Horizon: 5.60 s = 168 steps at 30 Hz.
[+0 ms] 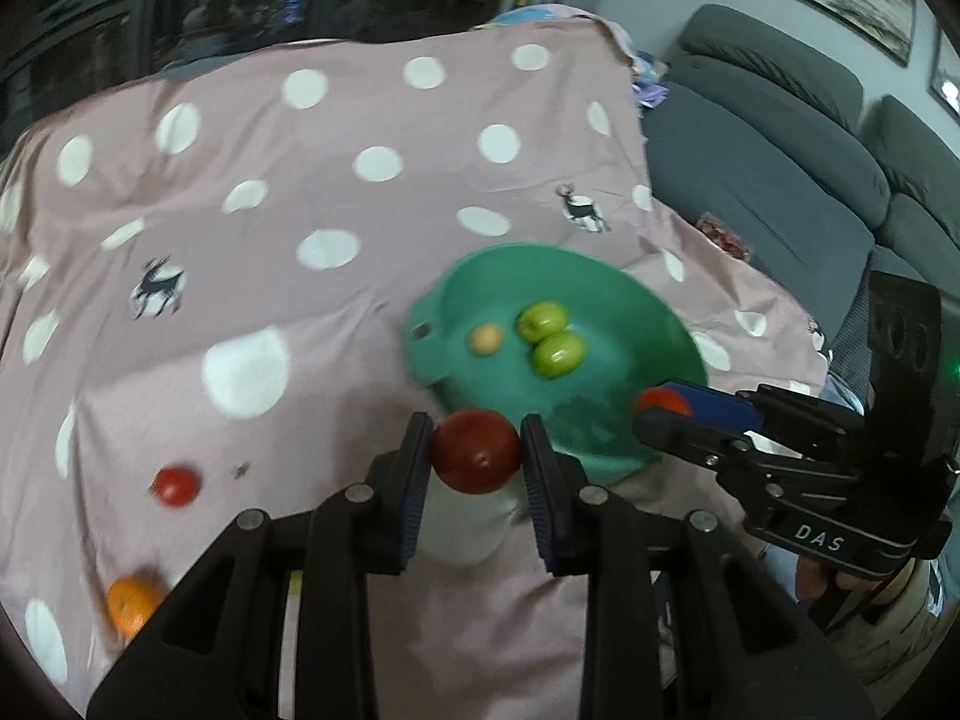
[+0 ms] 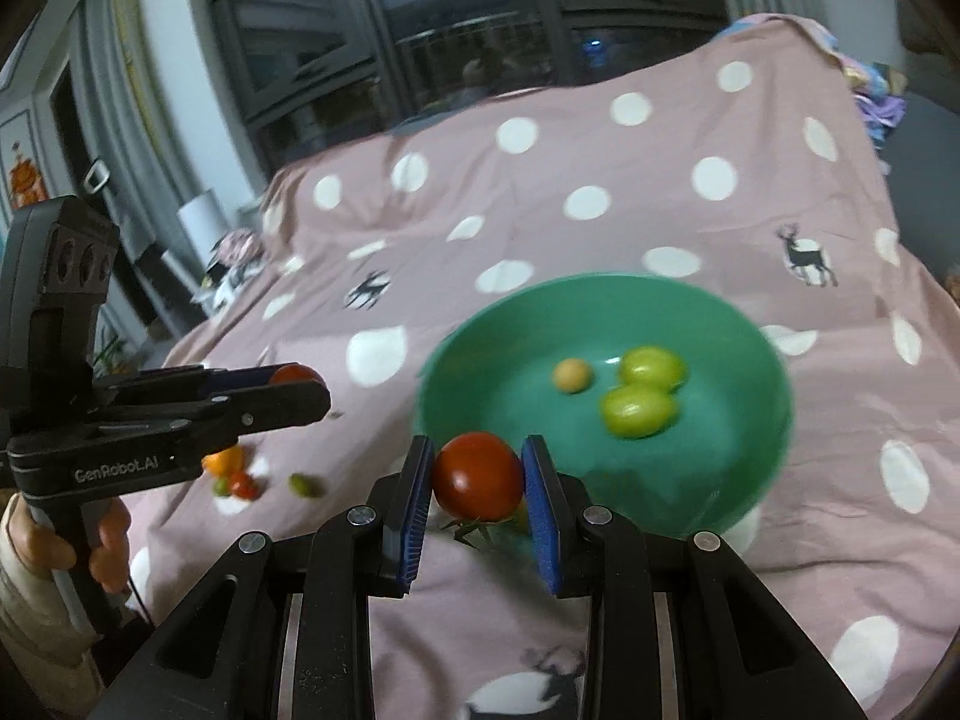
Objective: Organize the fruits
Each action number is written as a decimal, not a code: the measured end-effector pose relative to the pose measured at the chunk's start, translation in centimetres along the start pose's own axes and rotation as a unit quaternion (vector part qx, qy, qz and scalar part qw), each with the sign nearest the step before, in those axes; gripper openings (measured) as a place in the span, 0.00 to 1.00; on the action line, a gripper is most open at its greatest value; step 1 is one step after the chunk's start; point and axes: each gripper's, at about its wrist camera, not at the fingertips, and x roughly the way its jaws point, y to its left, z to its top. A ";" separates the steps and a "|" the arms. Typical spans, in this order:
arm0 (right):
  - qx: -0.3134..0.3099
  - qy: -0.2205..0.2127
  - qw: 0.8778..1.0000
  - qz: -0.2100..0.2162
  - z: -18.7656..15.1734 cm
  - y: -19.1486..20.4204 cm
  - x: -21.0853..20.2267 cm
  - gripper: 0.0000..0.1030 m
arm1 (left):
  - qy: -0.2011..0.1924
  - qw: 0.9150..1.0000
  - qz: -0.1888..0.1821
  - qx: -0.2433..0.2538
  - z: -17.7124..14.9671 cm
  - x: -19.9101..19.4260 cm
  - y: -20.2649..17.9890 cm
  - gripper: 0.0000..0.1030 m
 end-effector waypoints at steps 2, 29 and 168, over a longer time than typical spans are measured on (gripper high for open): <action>0.008 -0.003 1.000 -0.004 0.1 -0.9 0.0 0.31 | 0.003 1.000 -0.005 0.013 0.6 0.8 -0.9 0.29; 0.071 0.003 0.997 -0.008 -1.1 -4.6 0.1 0.38 | -0.005 0.997 0.045 -0.057 0.8 -0.6 3.6 0.79; -0.115 0.145 0.977 0.109 -2.9 12.4 8.7 0.21 | 0.074 0.988 0.061 -0.124 -11.7 -5.8 12.0 0.17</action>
